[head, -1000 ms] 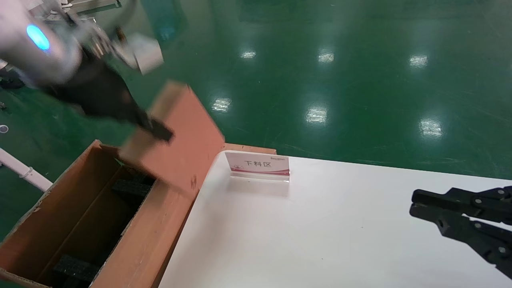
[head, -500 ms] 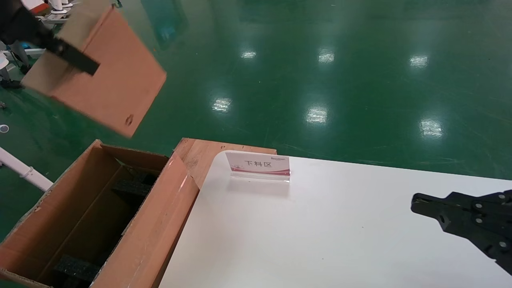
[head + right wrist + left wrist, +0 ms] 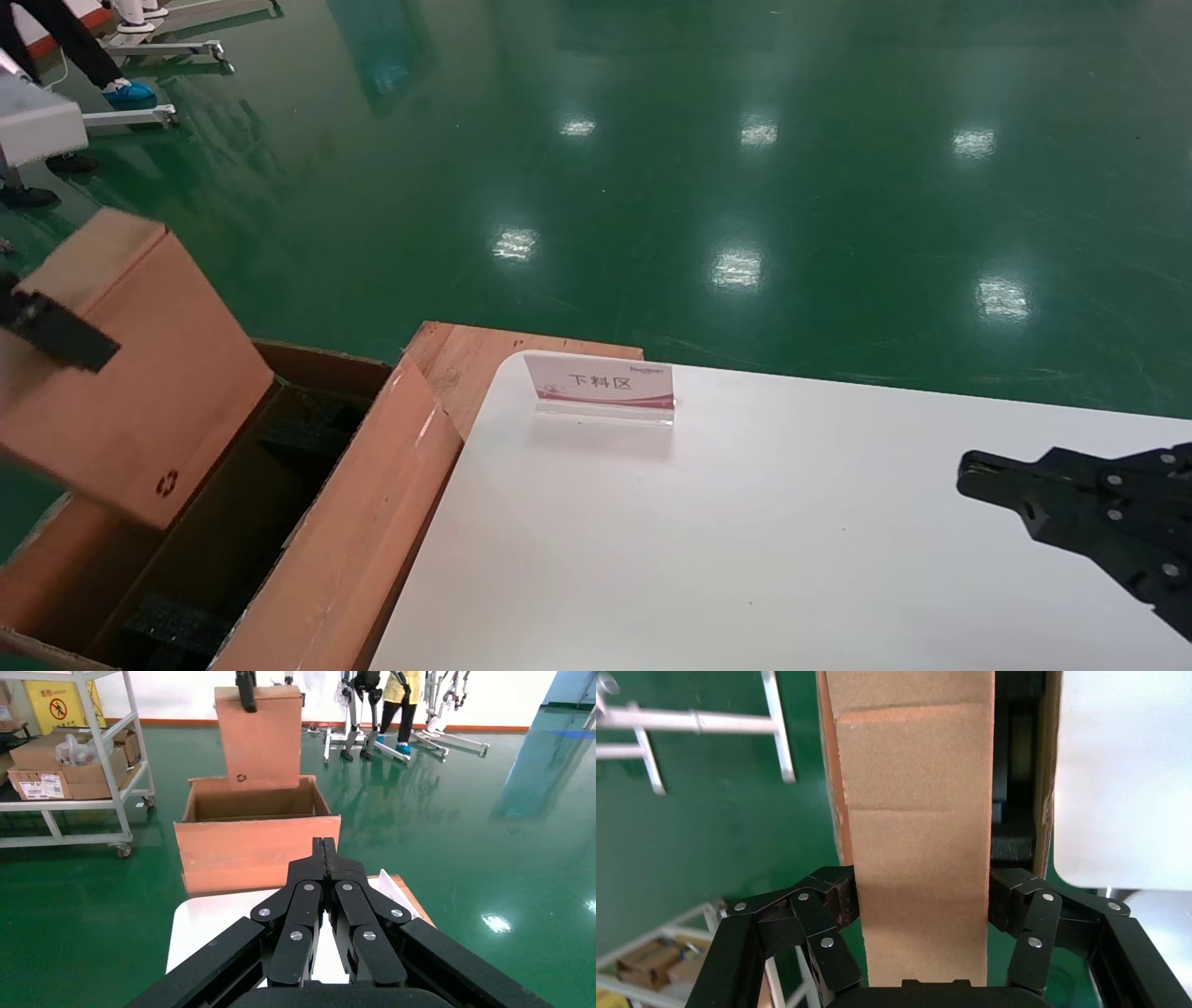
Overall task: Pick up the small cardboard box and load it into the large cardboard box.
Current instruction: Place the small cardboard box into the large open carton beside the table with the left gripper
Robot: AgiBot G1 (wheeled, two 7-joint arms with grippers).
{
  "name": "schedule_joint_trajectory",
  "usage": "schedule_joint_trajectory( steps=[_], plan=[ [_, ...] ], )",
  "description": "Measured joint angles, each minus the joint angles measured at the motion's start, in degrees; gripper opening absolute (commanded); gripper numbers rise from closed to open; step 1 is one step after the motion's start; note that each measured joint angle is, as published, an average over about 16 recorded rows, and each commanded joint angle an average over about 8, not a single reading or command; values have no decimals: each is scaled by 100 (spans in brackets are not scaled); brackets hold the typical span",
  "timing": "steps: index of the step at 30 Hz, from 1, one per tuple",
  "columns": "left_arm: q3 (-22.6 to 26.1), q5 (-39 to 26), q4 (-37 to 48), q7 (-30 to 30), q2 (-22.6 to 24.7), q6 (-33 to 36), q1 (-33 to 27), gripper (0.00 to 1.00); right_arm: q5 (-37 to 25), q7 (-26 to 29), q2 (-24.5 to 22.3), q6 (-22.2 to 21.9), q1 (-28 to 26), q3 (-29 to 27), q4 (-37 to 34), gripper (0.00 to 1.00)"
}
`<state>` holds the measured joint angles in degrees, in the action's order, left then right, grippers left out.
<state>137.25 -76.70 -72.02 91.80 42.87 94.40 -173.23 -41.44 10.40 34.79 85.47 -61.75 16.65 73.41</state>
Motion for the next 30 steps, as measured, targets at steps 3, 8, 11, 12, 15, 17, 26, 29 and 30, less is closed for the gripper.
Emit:
schedule_joint_trajectory(
  steps=[3,8,11,12,15,17,26,29,30],
  plan=[
    [180,34,-111,71,-144,-30,0,0,1,-1,0,0,0,1,0,100],
    [266,-52,-327,173,-475,-88,34,0,2,-1,-1,-1,-1,3,0,100],
    [228,-158,-450,220,-714,-126,74,0,3,-2,-2,-2,-1,4,0,100],
    [206,-203,-488,231,-792,-140,90,0,3,-2,-2,-2,-1,4,0,100],
    [129,-347,-553,246,-1010,-205,186,0,4,-3,-2,-2,-1,5,0,100],
    [60,-436,-562,238,-1140,-260,285,0,4,-3,-2,-3,-1,6,0,100],
    [-235,-703,-513,105,-1622,-503,783,0,6,-5,-4,-4,-2,9,0,100],
    [-309,-773,-479,34,-1724,-582,951,0,7,-5,-4,-4,-2,10,0,100],
    [-331,-794,-476,12,-1753,-600,993,0,7,-5,-4,-4,-2,10,0,100]
  ],
)
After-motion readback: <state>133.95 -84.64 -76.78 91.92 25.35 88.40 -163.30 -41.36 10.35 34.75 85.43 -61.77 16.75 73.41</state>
